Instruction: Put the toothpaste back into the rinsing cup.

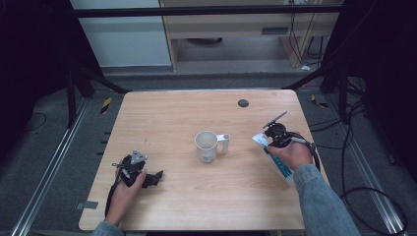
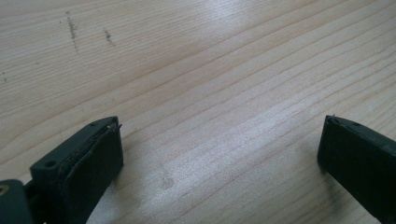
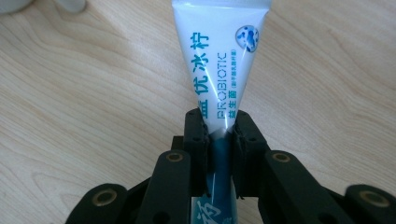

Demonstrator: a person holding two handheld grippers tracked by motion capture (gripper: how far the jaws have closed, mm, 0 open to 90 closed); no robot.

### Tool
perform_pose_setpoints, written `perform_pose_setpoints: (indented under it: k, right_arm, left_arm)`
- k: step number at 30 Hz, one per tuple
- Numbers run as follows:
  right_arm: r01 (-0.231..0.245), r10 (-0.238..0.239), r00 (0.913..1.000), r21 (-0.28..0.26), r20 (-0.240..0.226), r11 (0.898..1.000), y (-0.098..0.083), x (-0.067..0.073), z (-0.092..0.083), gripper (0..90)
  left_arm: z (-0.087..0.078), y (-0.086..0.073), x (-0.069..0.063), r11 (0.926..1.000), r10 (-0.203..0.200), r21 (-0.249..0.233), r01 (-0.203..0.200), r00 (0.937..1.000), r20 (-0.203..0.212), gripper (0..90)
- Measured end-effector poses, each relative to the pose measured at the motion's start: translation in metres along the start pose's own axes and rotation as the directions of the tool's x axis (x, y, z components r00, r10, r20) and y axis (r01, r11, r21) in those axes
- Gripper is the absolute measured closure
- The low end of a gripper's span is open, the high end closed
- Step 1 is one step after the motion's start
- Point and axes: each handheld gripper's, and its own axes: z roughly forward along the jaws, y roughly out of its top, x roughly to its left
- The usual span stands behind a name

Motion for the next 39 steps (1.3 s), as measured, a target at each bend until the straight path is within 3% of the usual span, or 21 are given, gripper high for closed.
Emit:
perform_pose_setpoints:
  k: [20, 39]
  right_arm:
    - [-0.027, 0.022, 0.9993, -0.144, -0.031, 0.989, 0.010, 0.010, -0.023, 78.2]
    - [-0.054, 0.047, 0.9982, -0.225, -0.037, 0.973, 0.016, 0.015, -0.036, 78.2]
  left_arm:
    - [0.000, 0.000, 0.000, 1.0000, 0.000, 0.000, 0.000, 1.0000, 0.000, 0.0]
    - [0.000, 0.000, 0.000, 1.0000, 0.000, 0.000, 0.000, 1.0000, 0.000, 0.0]
